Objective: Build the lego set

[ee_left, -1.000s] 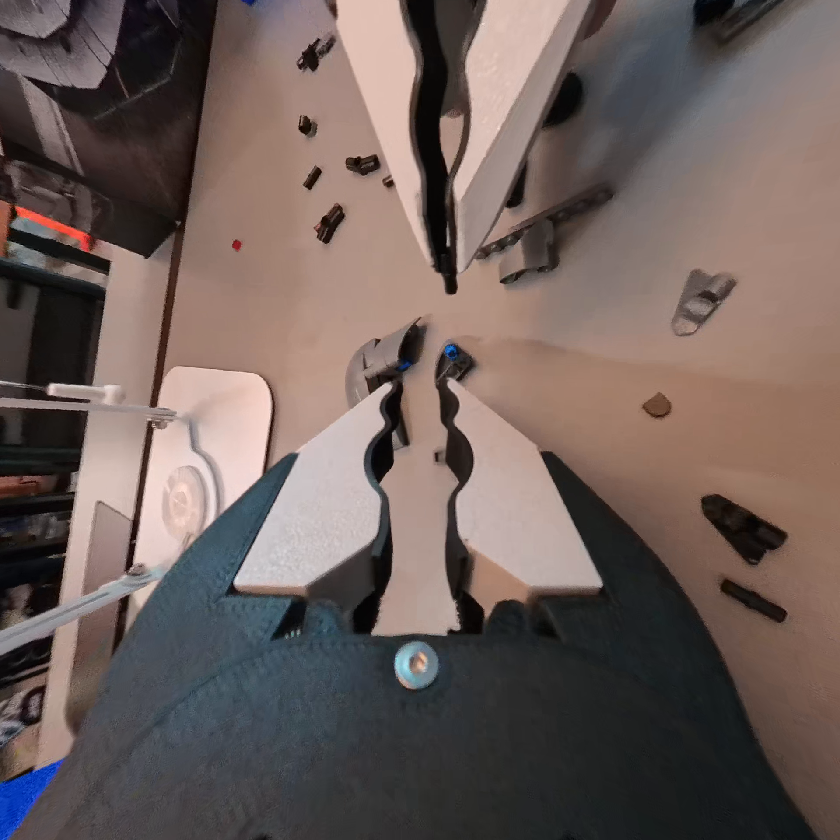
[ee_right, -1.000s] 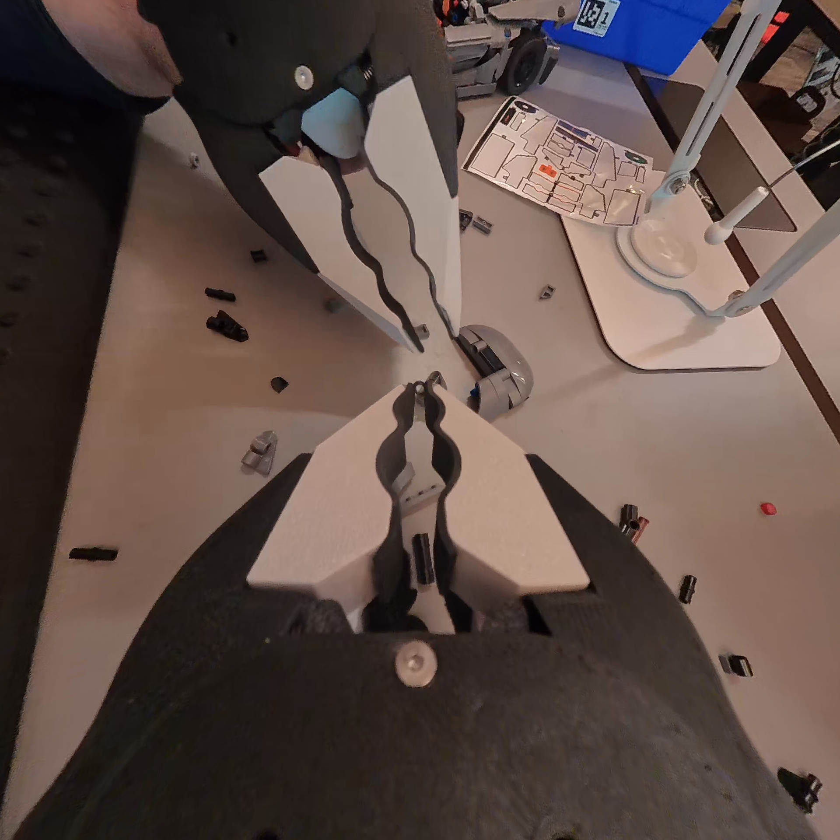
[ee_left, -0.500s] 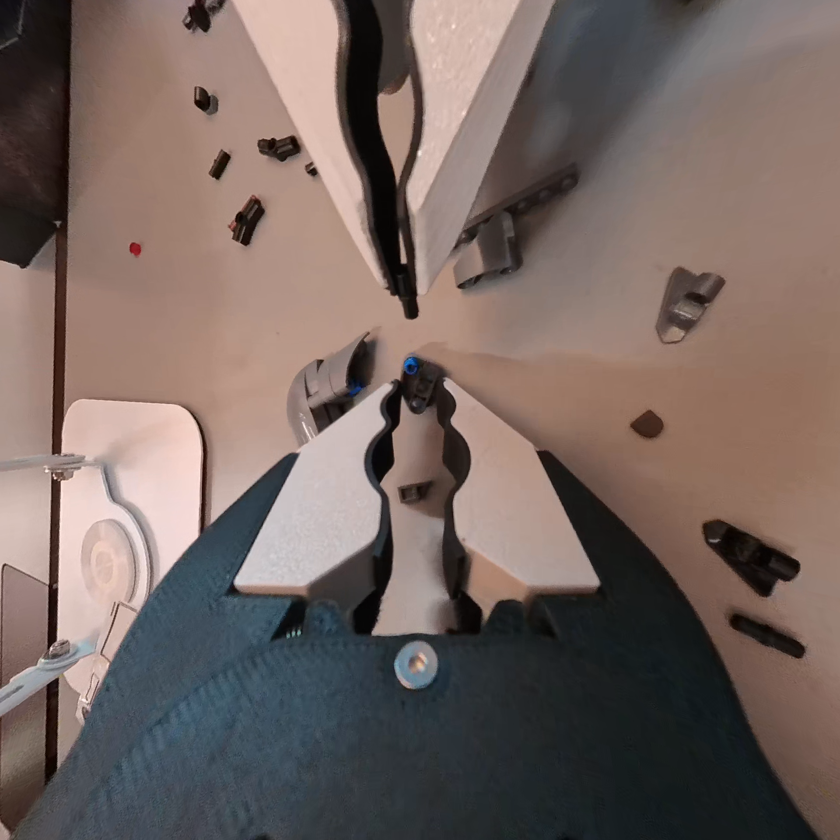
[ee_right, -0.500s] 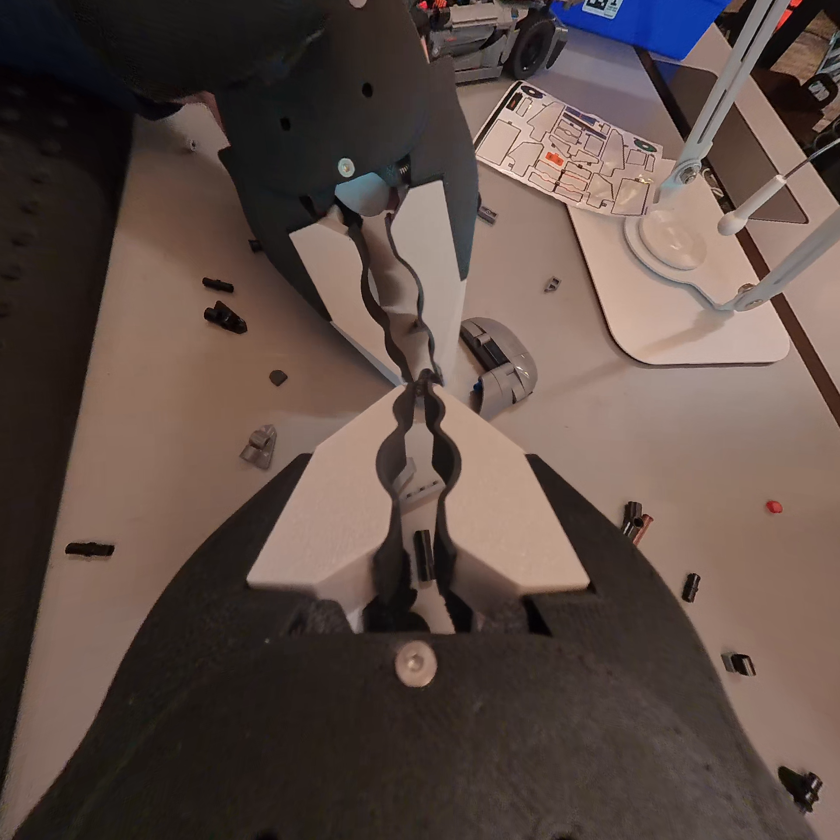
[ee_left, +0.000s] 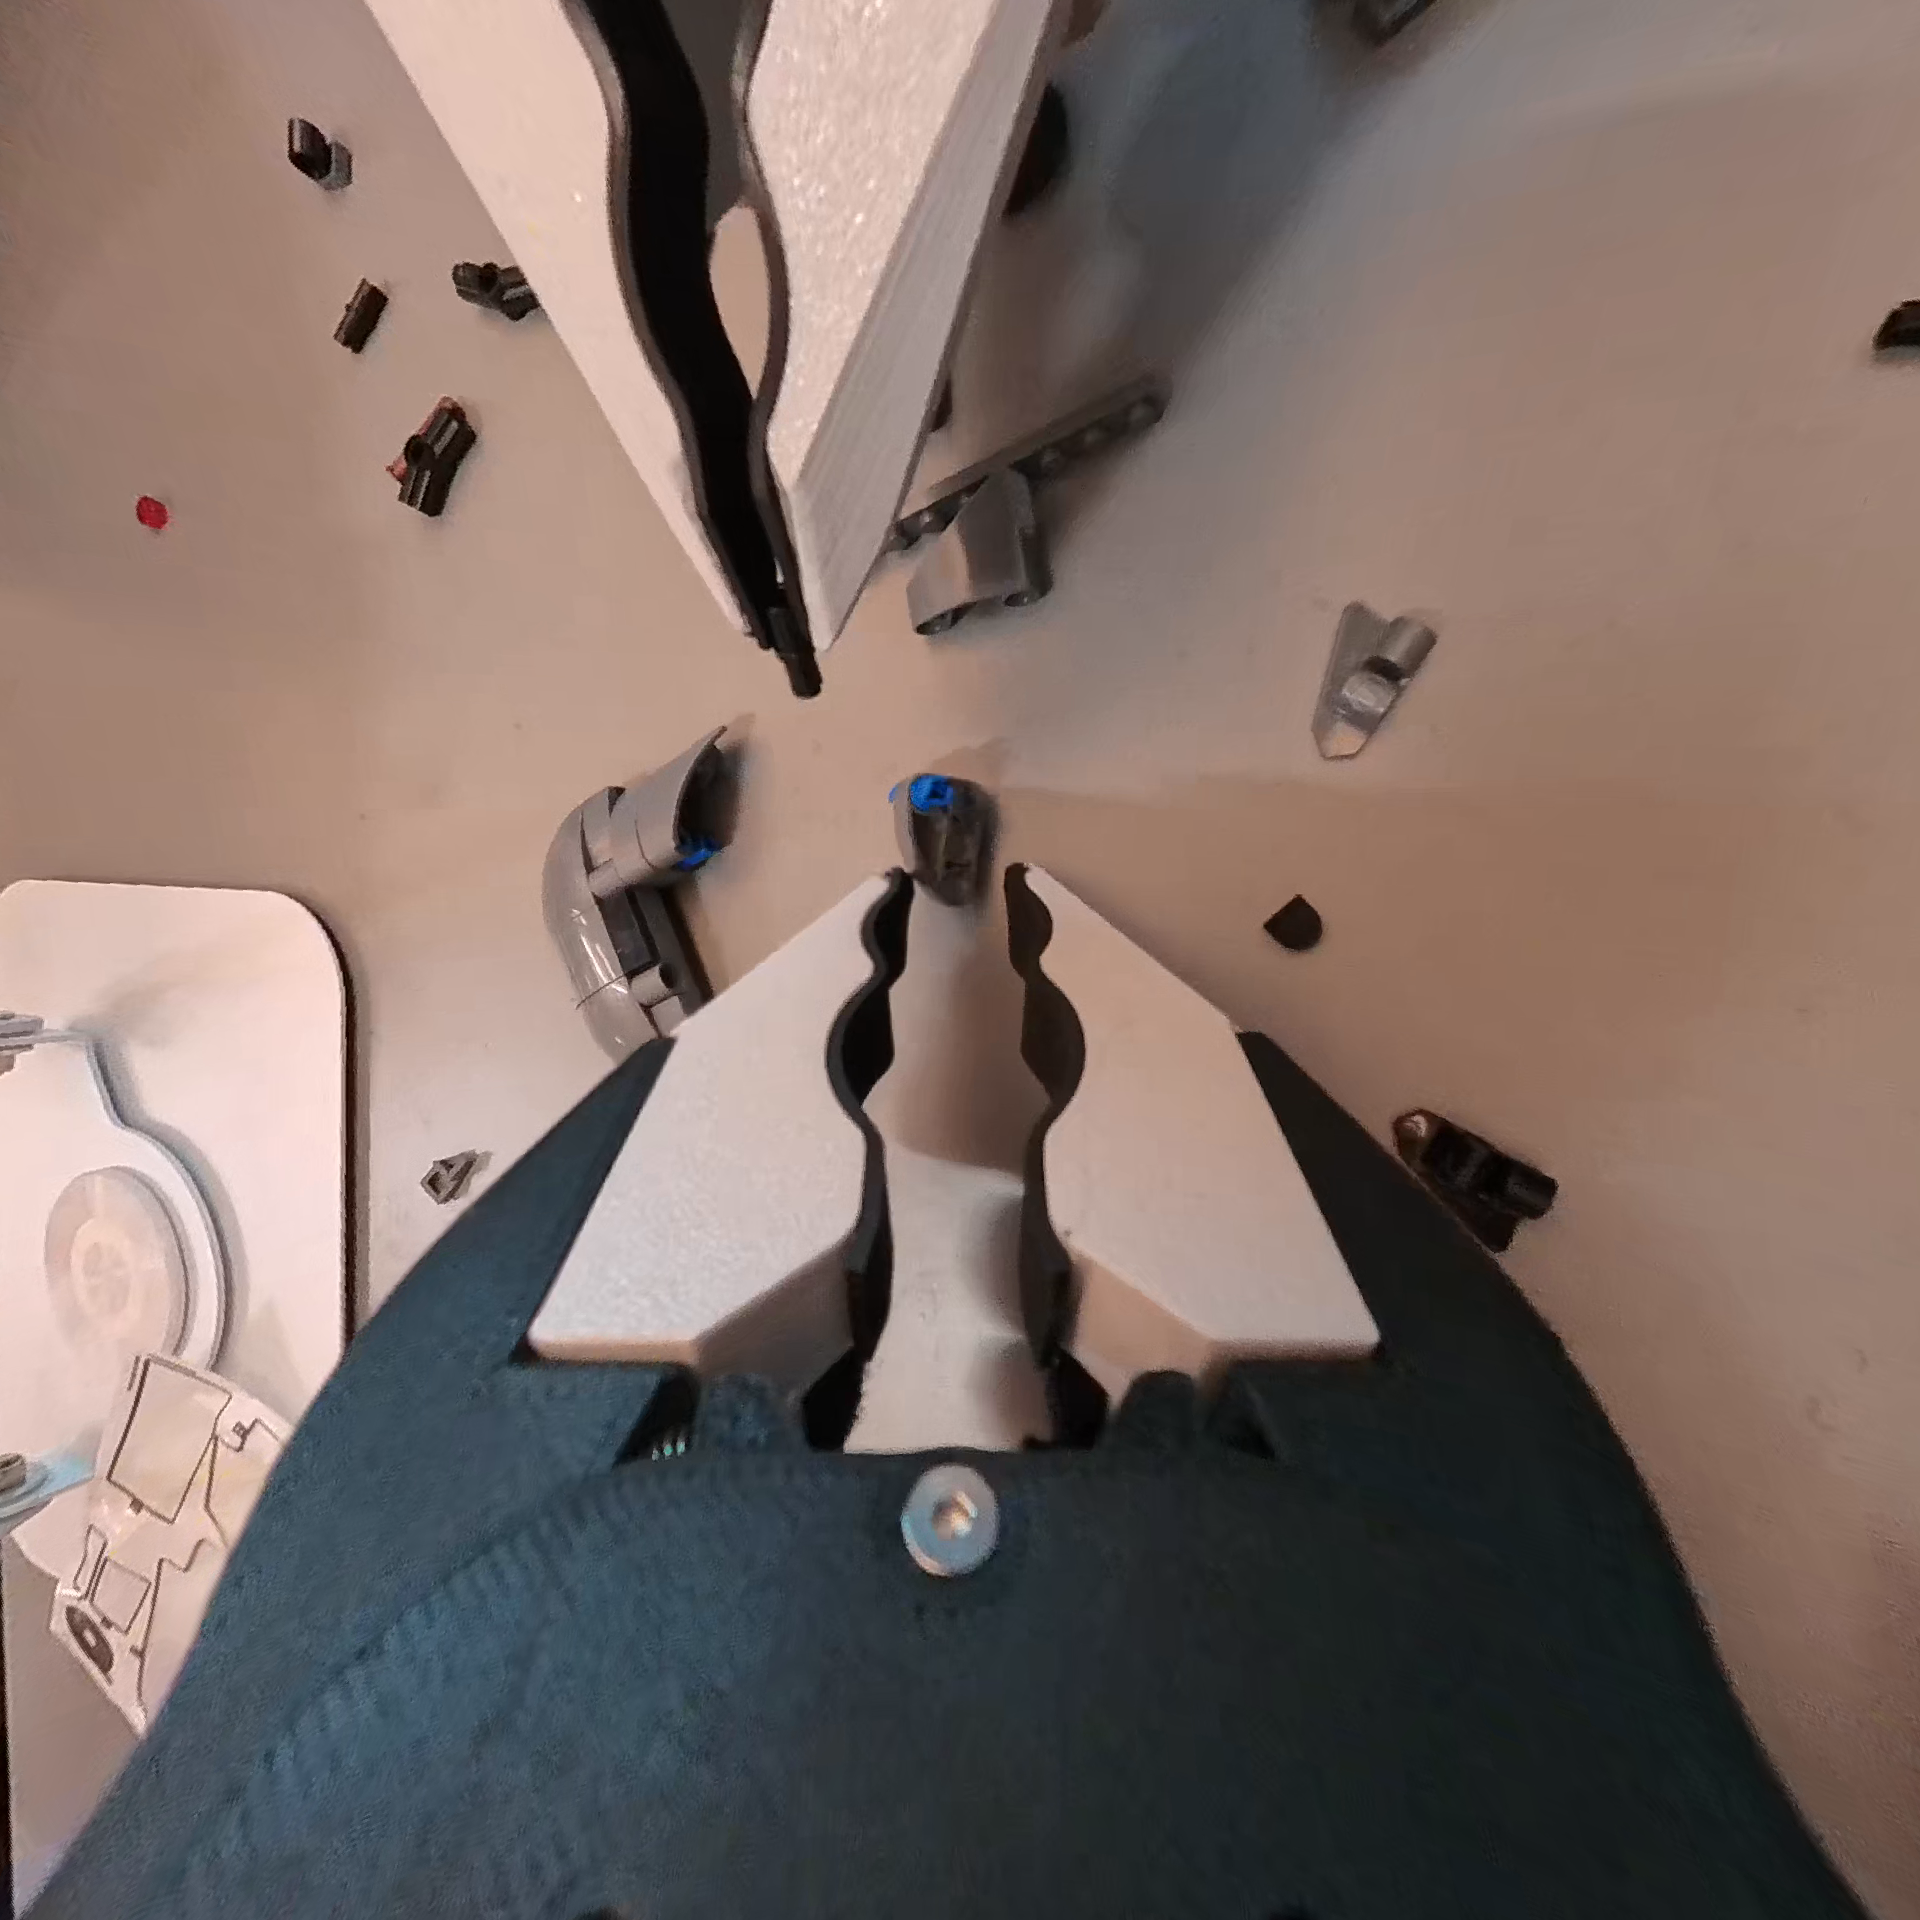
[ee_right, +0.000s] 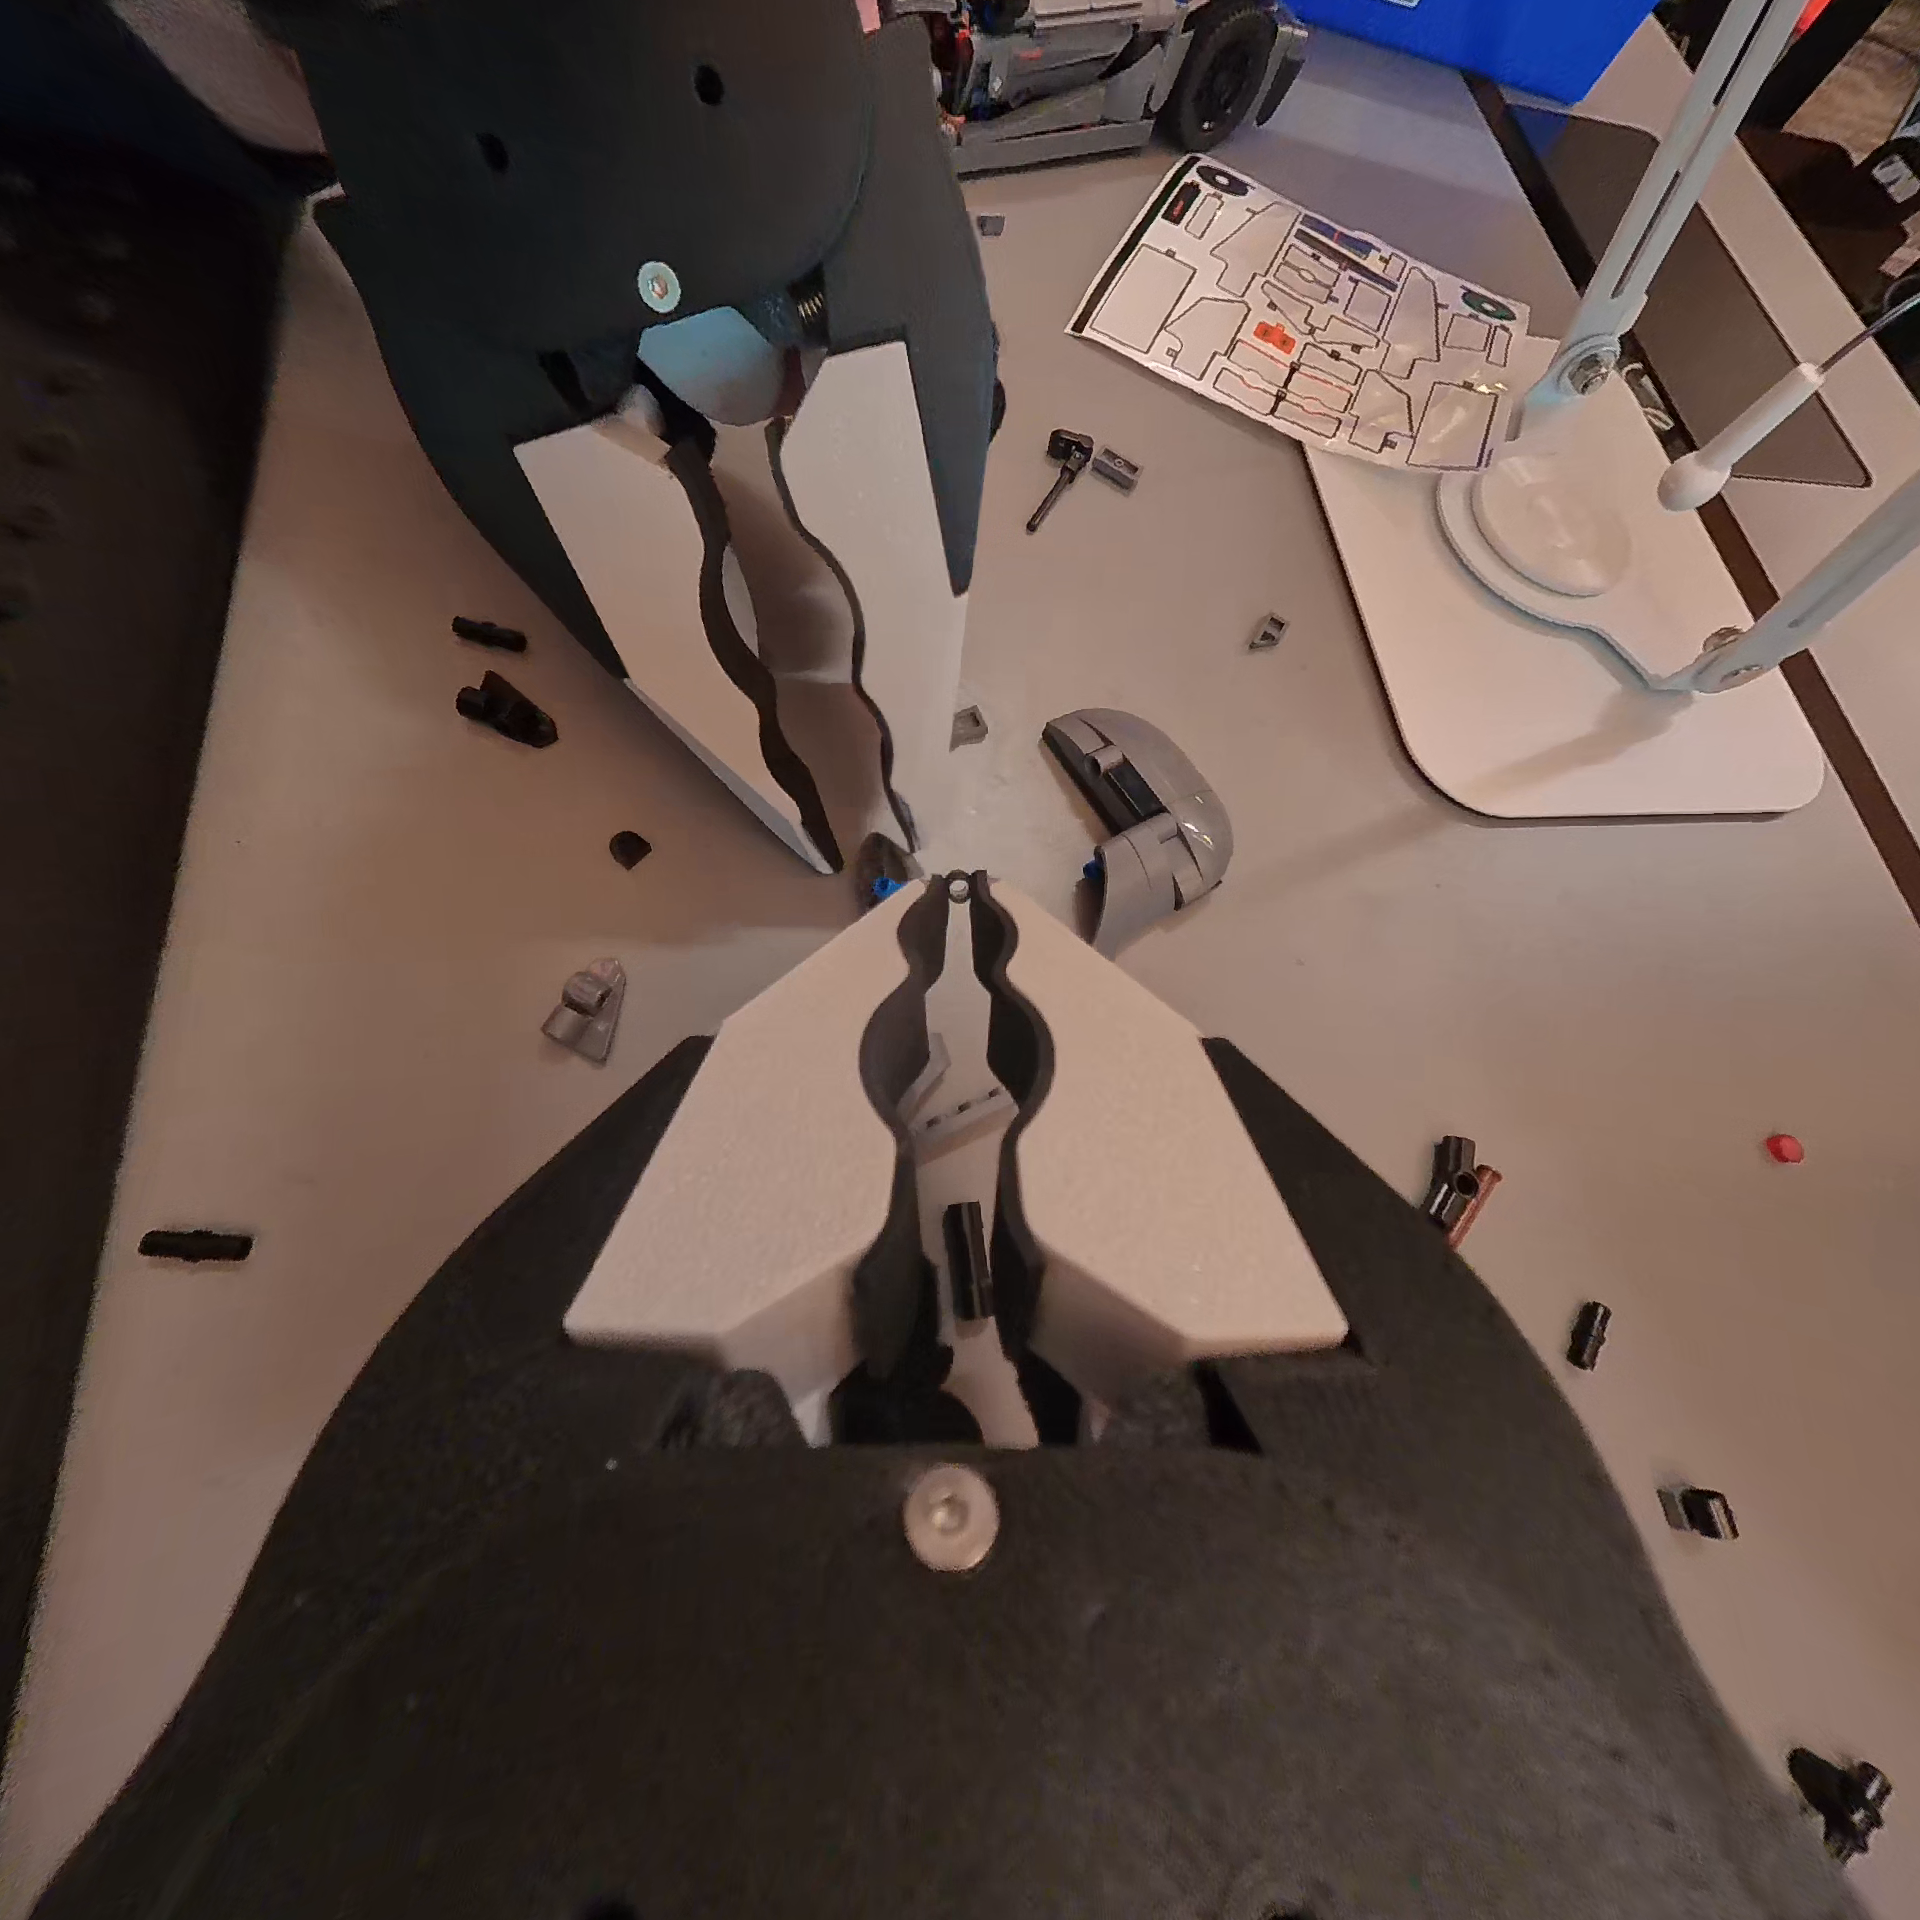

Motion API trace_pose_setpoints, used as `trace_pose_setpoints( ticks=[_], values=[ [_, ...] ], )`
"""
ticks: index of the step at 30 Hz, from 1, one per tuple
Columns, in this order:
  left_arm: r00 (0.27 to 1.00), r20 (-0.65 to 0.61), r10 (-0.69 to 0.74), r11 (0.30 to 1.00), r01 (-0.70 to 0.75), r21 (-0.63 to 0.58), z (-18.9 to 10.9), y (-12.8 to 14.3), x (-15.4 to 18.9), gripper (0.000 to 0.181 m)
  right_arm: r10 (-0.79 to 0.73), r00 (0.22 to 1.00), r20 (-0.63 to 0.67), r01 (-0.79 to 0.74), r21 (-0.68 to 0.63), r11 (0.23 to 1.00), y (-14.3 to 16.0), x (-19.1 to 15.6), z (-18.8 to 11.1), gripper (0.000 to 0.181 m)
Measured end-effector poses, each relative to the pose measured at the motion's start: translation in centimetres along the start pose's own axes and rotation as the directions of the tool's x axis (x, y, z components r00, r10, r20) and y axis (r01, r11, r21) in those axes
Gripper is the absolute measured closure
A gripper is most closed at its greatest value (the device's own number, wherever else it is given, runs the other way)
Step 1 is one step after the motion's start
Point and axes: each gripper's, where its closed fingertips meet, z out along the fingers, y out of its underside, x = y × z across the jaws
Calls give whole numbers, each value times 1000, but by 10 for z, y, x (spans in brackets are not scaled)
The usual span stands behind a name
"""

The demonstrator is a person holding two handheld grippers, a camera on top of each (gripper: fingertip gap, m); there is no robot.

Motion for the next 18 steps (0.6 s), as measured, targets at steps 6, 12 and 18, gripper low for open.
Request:
trace_pose_setpoints(
  ticks=[6,12,18],
  values=[
    [999,-53,8,1000,-7,17,-3,-4,13,165,2,1000,-1,-2,-3,1000,1,1,0,179],
    [998,-42,-42,995,46,88,-10,-6,2,162,0,1000,3,0,-12,1000,3,0,-1,179],
    [1000,-15,-12,996,14,85,0,-5,-1,147,-8,1000,25,9,-42,999,8,-4,2,179]
  ],
)
